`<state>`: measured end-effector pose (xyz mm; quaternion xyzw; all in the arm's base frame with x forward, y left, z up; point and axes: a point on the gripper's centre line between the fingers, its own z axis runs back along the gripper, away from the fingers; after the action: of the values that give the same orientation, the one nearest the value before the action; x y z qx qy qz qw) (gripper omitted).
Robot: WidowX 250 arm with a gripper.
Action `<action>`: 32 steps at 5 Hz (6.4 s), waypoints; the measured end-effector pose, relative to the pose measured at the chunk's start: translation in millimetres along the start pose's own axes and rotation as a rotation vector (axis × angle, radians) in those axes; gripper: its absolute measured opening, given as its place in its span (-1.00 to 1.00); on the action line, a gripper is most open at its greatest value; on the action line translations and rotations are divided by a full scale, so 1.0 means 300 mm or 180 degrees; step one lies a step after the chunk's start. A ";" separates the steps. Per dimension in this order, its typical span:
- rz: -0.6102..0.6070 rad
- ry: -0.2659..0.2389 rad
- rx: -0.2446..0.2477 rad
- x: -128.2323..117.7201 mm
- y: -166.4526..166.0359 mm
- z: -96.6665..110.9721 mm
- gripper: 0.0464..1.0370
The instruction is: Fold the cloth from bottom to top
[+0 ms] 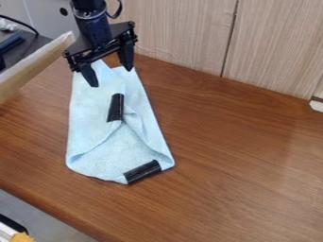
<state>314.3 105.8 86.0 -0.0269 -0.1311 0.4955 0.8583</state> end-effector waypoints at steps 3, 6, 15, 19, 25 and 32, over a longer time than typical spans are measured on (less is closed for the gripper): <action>-0.0554 0.0334 0.0136 -0.113 0.024 -0.046 0.92; -0.1402 0.0567 -0.0095 -0.319 0.050 -0.005 0.92; -0.2018 0.0571 0.0143 -0.459 0.085 -0.154 -0.56; -0.2033 0.0699 -0.0139 -0.445 0.019 -0.044 -0.94; -0.0741 0.0393 0.0155 0.025 -0.062 -0.105 -0.95; -0.0451 0.0405 0.0324 0.048 0.032 -0.231 0.51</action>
<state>330.4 128.8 20.3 -0.0054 -0.0526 0.4368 0.8980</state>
